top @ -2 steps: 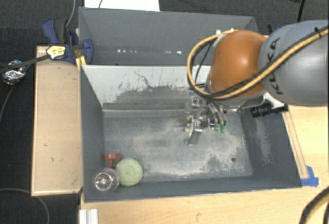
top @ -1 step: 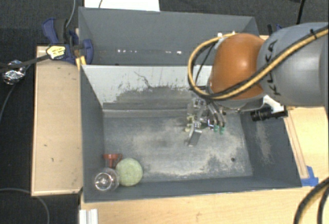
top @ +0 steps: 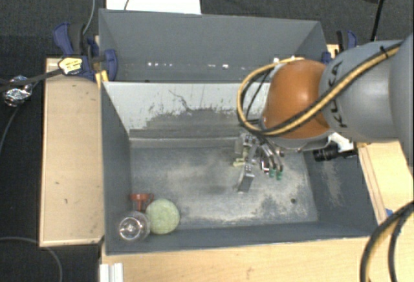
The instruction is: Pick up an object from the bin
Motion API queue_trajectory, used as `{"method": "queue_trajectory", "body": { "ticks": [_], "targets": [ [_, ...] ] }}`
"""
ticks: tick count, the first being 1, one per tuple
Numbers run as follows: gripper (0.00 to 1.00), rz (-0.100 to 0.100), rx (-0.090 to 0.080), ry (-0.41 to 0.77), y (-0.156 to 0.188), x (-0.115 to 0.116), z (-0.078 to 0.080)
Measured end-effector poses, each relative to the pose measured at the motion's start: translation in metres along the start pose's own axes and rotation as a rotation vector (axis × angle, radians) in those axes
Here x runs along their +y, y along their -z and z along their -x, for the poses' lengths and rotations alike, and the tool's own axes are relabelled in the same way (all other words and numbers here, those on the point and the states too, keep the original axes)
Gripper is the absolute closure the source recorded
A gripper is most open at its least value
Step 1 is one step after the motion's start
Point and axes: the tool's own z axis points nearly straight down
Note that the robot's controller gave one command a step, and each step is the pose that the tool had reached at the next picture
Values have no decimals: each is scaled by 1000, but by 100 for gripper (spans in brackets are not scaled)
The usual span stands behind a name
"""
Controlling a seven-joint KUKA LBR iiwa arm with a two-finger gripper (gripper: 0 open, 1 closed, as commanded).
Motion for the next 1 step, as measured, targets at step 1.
{"method": "queue_trajectory", "body": {
  "ticks": [1],
  "targets": [
    [0,0,4,69,-10,-16,4]
  ]
}}
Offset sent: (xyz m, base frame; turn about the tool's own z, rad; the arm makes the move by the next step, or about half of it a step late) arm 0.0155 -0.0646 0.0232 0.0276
